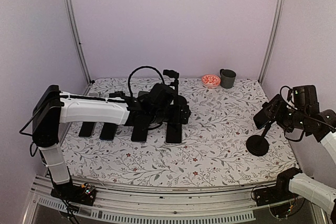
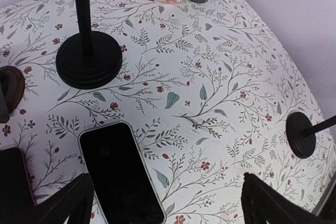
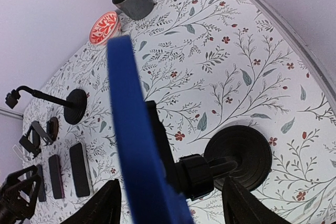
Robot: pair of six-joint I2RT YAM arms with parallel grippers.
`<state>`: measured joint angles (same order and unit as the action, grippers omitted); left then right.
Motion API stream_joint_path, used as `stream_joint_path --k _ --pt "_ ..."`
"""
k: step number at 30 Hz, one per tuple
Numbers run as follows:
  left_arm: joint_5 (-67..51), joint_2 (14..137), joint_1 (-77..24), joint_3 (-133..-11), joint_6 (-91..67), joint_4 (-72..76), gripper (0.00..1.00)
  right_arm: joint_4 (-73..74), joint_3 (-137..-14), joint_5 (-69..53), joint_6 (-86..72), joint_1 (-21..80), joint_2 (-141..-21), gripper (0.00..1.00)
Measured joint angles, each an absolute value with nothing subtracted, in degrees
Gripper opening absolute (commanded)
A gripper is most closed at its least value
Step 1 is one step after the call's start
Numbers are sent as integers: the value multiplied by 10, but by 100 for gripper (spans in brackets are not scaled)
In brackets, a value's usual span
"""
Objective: Remove the phone from the phone stand
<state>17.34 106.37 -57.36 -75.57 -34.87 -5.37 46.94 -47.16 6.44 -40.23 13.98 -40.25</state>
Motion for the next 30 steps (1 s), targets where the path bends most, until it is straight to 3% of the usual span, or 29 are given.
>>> stream_joint_path --k 30 --pt "171 1062 -566 -739 -348 -51 99 440 -457 -29 -366 122 -404 24"
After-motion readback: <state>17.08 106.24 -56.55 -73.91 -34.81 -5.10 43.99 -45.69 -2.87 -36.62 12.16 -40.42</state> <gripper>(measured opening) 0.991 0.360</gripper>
